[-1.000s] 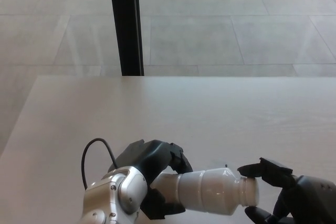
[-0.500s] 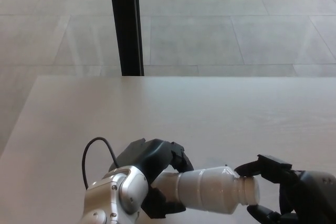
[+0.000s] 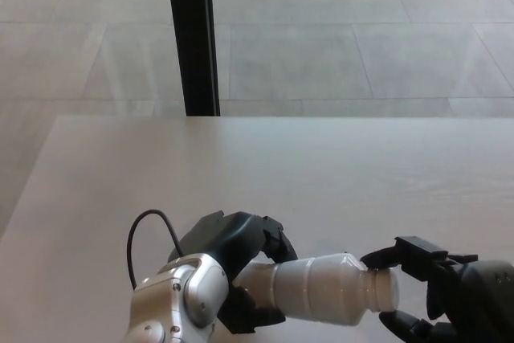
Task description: The robot uses its left hand to to lift the bottle kept on the middle of the desk and tilts it towards its right hand. It then uses its right hand to rotate its cap to open it and places the bottle and cap back on the desk
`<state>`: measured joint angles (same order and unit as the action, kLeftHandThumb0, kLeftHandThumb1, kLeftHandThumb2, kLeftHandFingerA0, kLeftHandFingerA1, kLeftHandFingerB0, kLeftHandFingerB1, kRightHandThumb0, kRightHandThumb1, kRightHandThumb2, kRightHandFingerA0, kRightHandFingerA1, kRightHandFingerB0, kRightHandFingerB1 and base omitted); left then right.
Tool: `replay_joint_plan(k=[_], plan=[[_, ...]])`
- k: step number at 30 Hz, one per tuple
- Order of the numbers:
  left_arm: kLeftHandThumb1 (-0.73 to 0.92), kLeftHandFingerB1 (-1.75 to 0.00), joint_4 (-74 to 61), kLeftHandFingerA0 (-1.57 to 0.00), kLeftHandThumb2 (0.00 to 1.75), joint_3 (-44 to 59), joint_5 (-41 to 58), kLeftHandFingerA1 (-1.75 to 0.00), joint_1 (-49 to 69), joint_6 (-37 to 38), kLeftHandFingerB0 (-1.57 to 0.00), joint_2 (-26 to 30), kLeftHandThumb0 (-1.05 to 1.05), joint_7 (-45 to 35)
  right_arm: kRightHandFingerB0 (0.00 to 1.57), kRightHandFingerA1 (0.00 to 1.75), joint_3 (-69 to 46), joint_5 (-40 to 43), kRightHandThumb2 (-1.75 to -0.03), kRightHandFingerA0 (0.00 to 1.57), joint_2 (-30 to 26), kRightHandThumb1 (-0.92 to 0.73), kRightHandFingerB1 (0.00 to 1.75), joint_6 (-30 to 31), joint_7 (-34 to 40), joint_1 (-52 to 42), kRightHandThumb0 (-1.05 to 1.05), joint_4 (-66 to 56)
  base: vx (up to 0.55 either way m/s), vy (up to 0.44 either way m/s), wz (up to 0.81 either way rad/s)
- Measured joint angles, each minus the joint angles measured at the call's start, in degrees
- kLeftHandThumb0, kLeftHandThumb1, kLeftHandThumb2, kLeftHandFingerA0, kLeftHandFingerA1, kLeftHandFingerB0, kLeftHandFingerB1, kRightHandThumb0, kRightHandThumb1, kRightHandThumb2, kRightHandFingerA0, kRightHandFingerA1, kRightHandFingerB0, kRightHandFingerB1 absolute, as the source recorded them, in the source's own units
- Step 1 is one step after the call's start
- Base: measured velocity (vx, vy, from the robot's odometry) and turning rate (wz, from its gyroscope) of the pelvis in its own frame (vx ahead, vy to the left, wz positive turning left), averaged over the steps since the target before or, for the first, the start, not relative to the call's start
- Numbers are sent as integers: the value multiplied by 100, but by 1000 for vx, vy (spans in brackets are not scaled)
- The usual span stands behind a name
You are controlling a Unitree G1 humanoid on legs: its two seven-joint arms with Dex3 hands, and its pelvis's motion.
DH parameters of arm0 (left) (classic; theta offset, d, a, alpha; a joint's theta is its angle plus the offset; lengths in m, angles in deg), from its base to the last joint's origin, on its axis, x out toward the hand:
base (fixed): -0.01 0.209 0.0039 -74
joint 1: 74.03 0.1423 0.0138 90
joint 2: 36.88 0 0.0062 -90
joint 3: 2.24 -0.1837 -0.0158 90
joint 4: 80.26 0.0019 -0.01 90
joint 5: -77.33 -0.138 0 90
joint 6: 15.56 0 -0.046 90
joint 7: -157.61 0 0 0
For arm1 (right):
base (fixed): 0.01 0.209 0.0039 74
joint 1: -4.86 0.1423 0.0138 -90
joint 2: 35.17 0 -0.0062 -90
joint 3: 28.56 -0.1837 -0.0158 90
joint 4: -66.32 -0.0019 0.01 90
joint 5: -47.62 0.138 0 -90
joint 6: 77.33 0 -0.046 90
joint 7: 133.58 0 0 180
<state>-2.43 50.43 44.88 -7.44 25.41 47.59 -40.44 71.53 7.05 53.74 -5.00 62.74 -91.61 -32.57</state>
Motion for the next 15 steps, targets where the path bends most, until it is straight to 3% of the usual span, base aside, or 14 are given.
replay_joint_plan(k=[5, 6, 7, 8, 10, 12, 14, 15], plan=[[52, -75, 0, -82, 93, 13, -13, -149, 0, 0, -83, 3, -28, 26, 76, 143, 76, -185, -68, 98, -200, -58, 98, -245, 296, 236, -40, 241, 0, 0, 0], [55, -73, 0, -80, 88, 18, -13, -131, 0, 0, -82, 4, -29, 31, 79, 139, 84, -213, -68, 98, -232, -52, 99, -285, 338, 270, -40, 269, 0, 0, 0], [55, -73, -1, -80, 88, 23, -14, -131, -1, 1, -82, 4, -29, 37, 79, 139, 100, -267, -68, 98, -305, -52, 99, -368, 412, 334, -40, 316, 0, 0, 0], [61, -65, -3, -73, 80, 26, -14, -101, -1, 2, -75, 4, -31, 39, 82, 140, 112, -307, -69, 99, -361, -50, 98, -423, 458, 397, -39, 350, 0, 0, 0], [57, -71, -11, -79, 95, 29, -14, -132, -8, 2, -79, 1, -28, 42, 80, 140, 133, -399, -69, 99, -483, -52, 99, -540, 561, 538, -40, 403, 0, 0, 0], [60, -68, -26, -84, 98, 36, -14, -116, -14, 4, -78, 2, -28, 46, 81, 139, 166, -498, -68, 99, -641, -50, 97, -691, 676, 721, -41, 445, 0, 0, 0], [69, -62, -38, -78, 79, 46, -14, -101, -23, 4, -65, 2, -32, 46, 82, 133, 203, -587, -67, 98, -778, -52, 96, -830, 779, 866, -44, 471, 0, 0, 0], [73, -63, -40, -77, 72, 46, -14, -103, -29, 4, -64, 2, -35, 45, 81, 130, 218, -626, -67, 96, -827, -52, 95, -882, 822, 925, -44, 482, 0, 0, 0]])
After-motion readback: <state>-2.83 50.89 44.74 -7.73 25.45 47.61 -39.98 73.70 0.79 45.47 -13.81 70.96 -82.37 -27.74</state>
